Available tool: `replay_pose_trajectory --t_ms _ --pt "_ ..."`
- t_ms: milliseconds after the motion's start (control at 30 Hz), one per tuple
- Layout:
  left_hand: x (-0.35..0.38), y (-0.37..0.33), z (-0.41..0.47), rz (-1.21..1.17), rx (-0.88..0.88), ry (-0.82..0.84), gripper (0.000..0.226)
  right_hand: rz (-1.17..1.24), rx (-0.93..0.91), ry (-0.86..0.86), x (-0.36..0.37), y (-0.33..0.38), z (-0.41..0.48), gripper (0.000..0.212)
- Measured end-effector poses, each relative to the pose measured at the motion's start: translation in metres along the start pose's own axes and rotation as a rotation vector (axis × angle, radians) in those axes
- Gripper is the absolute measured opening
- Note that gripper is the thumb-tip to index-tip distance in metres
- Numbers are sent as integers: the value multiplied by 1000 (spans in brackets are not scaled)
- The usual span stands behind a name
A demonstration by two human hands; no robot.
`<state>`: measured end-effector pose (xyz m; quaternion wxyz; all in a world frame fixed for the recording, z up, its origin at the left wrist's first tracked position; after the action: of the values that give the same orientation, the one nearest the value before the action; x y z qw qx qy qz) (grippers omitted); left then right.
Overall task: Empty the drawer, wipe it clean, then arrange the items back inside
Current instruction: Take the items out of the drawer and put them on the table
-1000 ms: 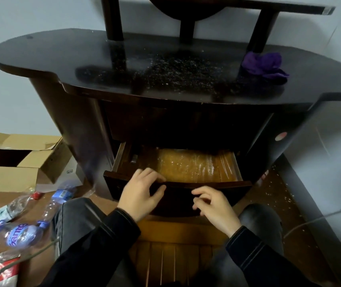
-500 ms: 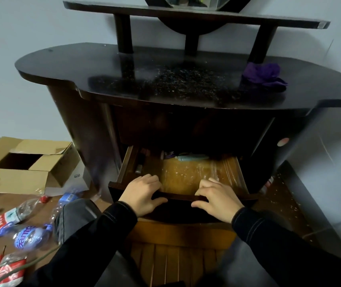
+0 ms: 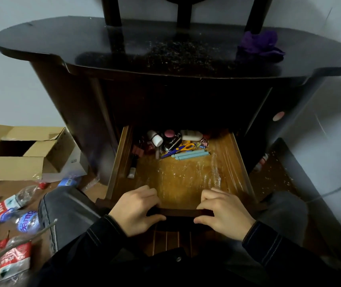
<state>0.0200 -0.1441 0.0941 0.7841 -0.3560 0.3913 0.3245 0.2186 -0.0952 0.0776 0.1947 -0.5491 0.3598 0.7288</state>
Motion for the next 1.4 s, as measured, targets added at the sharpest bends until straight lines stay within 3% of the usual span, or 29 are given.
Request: replay_pose_trajectory --t_ms 133,233,333,467,567,700,800,933,1067,1233,1400 --pt "7 4 -3 -22 -45 96 31 29 20 98 7 1 0 44" --pt "13 22 2 -118 -224 278 44 154 104 264 12 -6 7 40" --pt "12 45 28 -198 -385 324 47 354 176 370 13 -17 31 35" --pt "31 95 66 -194 -638 334 27 310 298 230 24 -52 81 28" --pt "47 132 87 -155 -823 211 27 373 413 89 42 -73 112 22" --pt "63 167 102 141 -860 49 44 536 521 2 68 -85 133 16" --pt "80 189 106 195 -855 52 47 558 548 -34 77 -93 137 13" --pt "100 210 104 31 -913 -42 45 487 521 -60 80 -102 141 15" --pt "107 227 103 -94 -1047 -147 68 416 496 -49 80 -103 143 13" --pt "108 231 99 -406 -1203 -236 36 370 495 -46 78 -104 142 16" --pt "89 214 82 -886 -1473 -284 45 392 499 -84 79 -106 141 13"
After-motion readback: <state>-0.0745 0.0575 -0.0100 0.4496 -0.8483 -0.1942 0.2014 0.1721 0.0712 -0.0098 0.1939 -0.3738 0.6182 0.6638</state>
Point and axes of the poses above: each hand's wrist, its own z-axis towards the middle knuckle, its own x-axis out of the palm, y = z × x, the point moved 7 cm from there along z, towards the middle knuckle, and after that the axes turned 9 degrees about -y, right-handed, at the moved point
